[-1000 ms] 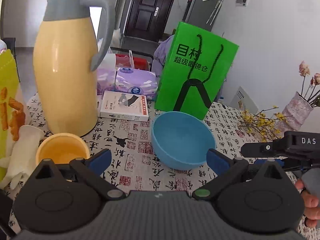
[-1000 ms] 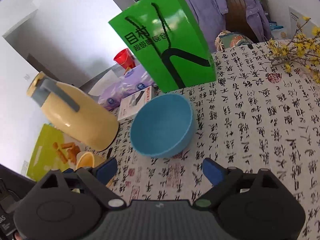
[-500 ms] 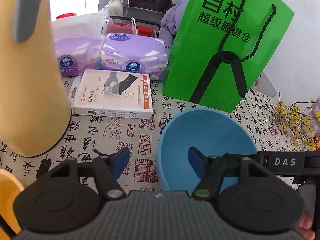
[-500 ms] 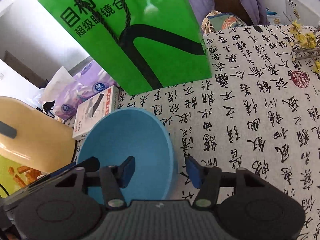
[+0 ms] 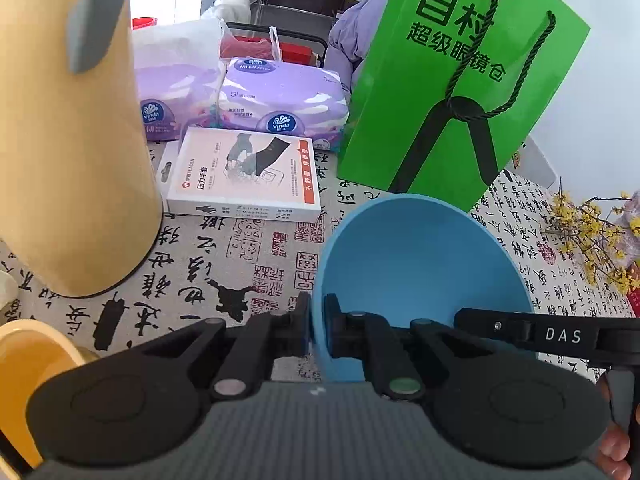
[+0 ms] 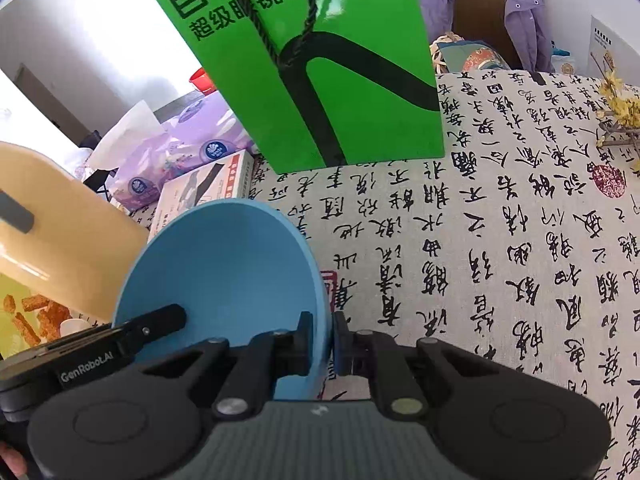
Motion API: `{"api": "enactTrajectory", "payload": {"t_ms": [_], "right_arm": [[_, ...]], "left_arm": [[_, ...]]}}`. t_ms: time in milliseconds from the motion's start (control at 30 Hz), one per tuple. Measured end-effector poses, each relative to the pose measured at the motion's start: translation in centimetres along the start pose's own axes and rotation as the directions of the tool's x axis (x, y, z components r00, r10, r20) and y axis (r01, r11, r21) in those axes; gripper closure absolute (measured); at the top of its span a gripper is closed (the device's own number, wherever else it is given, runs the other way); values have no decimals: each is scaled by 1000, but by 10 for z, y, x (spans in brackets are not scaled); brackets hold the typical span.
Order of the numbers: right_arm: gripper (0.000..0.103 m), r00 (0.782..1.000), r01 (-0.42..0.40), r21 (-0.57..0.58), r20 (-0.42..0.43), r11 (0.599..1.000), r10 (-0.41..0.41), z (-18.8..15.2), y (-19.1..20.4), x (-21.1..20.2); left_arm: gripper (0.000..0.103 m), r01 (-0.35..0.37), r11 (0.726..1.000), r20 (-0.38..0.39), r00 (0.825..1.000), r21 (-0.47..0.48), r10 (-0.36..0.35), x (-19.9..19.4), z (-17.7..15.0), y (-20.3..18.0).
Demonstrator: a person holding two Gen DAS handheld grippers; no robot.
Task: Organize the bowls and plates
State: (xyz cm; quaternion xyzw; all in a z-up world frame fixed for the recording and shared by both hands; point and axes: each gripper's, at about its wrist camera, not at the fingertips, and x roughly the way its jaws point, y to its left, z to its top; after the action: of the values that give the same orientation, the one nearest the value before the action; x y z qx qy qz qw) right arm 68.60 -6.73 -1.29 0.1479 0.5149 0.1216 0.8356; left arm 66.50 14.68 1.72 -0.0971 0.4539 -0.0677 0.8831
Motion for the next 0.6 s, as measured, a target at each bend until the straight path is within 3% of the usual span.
{"api": "enactTrajectory", "payload": {"t_ms": [300, 600], "right_arm": [[94, 999, -4, -47, 50, 999, 6, -26, 30, -65], [94, 997, -20, -88, 78, 996, 26, -91, 51, -136]], "left_arm": [[95, -3, 1000, 46, 999, 21, 2, -74, -19, -11], [95, -12, 999, 105, 994, 48, 7, -164, -78, -19]]}}
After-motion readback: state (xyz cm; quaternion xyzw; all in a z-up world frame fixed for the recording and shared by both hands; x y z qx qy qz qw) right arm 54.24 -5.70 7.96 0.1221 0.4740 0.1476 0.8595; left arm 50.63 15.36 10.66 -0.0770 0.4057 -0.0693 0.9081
